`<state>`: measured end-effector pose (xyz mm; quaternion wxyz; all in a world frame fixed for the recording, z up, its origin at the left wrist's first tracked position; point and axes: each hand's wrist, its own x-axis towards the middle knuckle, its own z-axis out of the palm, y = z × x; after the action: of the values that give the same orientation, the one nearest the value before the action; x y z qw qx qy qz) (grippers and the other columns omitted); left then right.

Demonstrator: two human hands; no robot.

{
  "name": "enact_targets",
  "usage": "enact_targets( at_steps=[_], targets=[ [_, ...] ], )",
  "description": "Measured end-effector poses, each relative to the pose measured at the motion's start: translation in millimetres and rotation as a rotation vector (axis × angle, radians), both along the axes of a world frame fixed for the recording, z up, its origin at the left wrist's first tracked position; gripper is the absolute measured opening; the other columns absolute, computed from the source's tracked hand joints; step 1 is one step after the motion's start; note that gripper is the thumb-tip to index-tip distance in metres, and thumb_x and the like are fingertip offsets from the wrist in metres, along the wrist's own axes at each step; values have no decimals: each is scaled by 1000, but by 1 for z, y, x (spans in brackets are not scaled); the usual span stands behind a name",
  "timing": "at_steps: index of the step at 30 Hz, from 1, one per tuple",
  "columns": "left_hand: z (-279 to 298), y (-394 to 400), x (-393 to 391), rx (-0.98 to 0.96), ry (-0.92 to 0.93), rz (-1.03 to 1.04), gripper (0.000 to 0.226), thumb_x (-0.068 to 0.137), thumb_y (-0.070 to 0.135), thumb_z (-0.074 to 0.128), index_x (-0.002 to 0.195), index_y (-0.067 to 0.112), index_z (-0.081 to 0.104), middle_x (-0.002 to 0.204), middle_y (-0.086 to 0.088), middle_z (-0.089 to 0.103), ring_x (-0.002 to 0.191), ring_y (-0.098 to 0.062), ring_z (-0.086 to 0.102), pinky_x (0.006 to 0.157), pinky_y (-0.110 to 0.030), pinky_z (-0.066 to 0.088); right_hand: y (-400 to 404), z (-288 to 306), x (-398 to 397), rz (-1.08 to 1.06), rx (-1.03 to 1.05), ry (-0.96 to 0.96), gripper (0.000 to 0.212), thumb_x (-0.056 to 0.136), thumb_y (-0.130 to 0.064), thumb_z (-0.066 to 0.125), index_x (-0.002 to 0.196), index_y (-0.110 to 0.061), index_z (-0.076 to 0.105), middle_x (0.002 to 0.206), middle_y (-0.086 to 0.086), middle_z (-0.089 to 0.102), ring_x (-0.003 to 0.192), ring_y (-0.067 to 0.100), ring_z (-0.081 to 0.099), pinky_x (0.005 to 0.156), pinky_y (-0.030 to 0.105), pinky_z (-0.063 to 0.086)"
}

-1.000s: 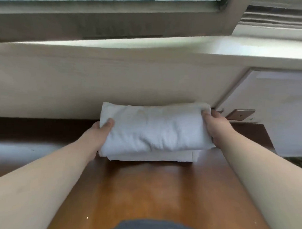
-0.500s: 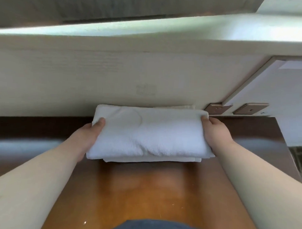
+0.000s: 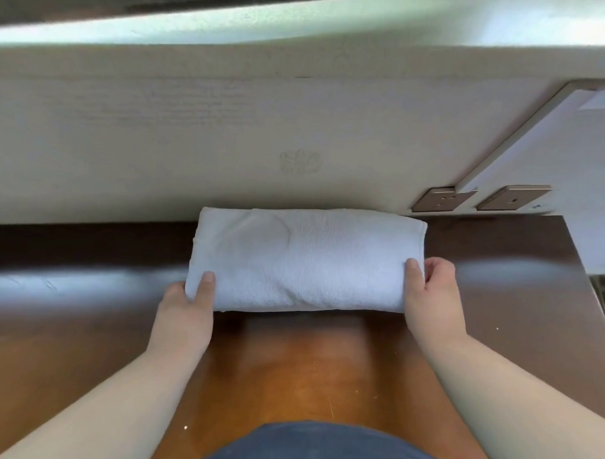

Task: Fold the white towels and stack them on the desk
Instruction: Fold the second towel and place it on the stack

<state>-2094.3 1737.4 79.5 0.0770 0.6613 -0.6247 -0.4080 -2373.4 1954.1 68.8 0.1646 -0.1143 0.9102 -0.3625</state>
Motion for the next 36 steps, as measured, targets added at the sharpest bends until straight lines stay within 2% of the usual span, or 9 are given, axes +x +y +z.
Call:
enact_targets(
  at_steps=[6, 11, 15, 17, 19, 22, 26, 32, 36],
  targets=[
    [-15, -18, 10, -23, 47, -191, 34, 94, 62, 43, 93, 27, 46, 91, 4, 64, 80, -12, 60, 64, -28, 43, -20, -2, -59, 44, 145, 113, 26, 105, -40, 40, 98, -18, 51, 90, 8, 58, 84, 31, 53, 74, 35, 36],
    [-13, -20, 20, 252, 146, -18, 36, 83, 69, 50, 98, 36, 50, 103, 5, 62, 104, -24, 61, 97, -45, 48, -21, 22, -74, -32, 64, 27, 30, 106, -33, 38, 103, -9, 55, 103, 13, 63, 93, 33, 55, 80, 35, 38],
    [13, -11, -2, -233, -177, 10, 64, 80, 52, 70, 133, 25, 46, 132, -6, 55, 123, -32, 50, 104, -44, 41, -27, 48, -3, 202, -182, 423, 29, 96, -27, 48, 115, -11, 62, 115, 7, 61, 115, 29, 54, 101, 33, 38],
    [28, 2, -23, -620, -109, -328, 66, 83, 40, 67, 140, 23, 40, 147, -8, 42, 135, -30, 37, 114, -39, 26, -35, 46, 39, 479, -129, 494, 40, 96, -34, 46, 131, -18, 57, 139, 7, 54, 135, 25, 41, 118, 31, 21],
    [35, 13, -53, -738, -77, -782, 58, 91, 38, 54, 145, 25, 38, 156, -7, 33, 144, -28, 23, 120, -41, 16, -49, 38, 62, 724, 102, 405, 54, 99, -48, 34, 148, -27, 41, 160, 3, 35, 151, 25, 21, 123, 43, 7],
    [27, 13, -86, -546, -306, -1059, 63, 96, 55, 20, 156, 37, 13, 166, 0, 3, 152, -23, -4, 121, -46, -3, -62, 22, 51, 928, 420, 416, 68, 97, -63, 16, 159, -34, 18, 169, -1, 10, 155, 24, -3, 122, 51, -3],
    [-4, -5, -76, -376, -505, -988, 79, 80, 80, 10, 147, 50, -19, 162, 7, -24, 148, -24, -24, 115, -59, -10, -67, 12, 19, 950, 521, 419, 84, 84, -85, 15, 157, -43, 10, 169, 3, -2, 154, 29, -8, 122, 55, -4],
    [-8, -19, -69, -378, -409, -931, 83, 74, 87, 1, 149, 54, -8, 165, 4, -17, 149, -22, -21, 119, -56, -8, -65, 12, 17, 806, 444, 318, 81, 85, -81, 6, 157, -44, 8, 169, 3, -3, 154, 26, -11, 122, 50, -7],
    [-14, -36, -60, -399, -473, -839, 83, 73, 90, 3, 147, 56, -10, 164, 5, -16, 149, -20, -21, 115, -61, -6, -65, 2, 22, 678, 494, 281, 70, 89, -71, 6, 155, -46, -3, 168, -1, -9, 152, 27, -17, 120, 60, -5]
  ],
)
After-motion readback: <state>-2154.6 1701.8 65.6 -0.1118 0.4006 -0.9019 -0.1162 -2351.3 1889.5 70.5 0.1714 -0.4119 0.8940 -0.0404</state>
